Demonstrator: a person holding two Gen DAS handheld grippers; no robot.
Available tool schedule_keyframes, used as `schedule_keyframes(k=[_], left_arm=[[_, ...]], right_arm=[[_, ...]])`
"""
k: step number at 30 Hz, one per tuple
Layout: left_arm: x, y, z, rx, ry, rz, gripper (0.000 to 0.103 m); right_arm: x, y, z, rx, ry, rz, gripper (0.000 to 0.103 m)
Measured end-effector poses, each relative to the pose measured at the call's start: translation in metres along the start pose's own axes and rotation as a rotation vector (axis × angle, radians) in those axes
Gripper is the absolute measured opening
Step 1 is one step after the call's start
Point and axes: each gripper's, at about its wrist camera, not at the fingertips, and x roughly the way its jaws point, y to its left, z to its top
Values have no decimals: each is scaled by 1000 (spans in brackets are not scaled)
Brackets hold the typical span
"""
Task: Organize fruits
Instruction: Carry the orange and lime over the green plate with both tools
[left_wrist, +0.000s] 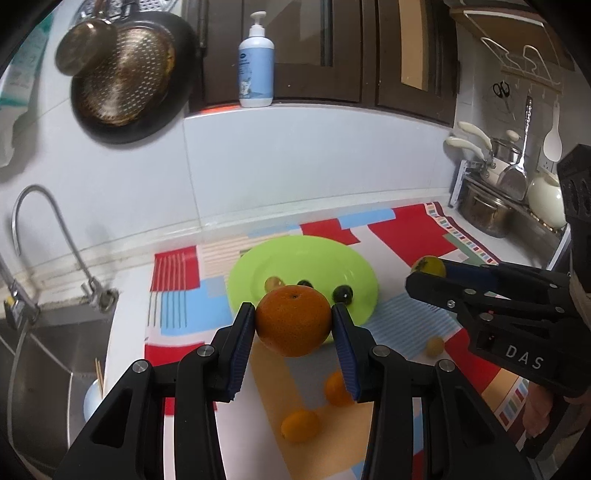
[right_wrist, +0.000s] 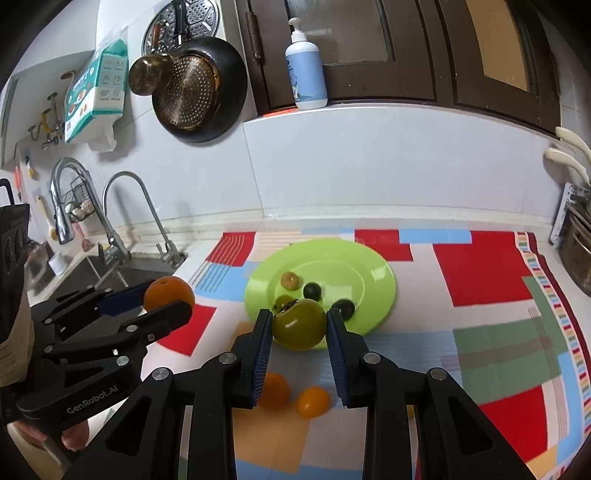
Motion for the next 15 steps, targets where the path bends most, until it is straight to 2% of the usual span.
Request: schedule_keyframes(k=[5,15], left_arm=[[18,5,24,-9,26,-39,42],[63,13,63,5,73,-72,42]], right_arm=[[14,-9,21,-4,4,14,31],[48,-25,58,-31,27,7,31]])
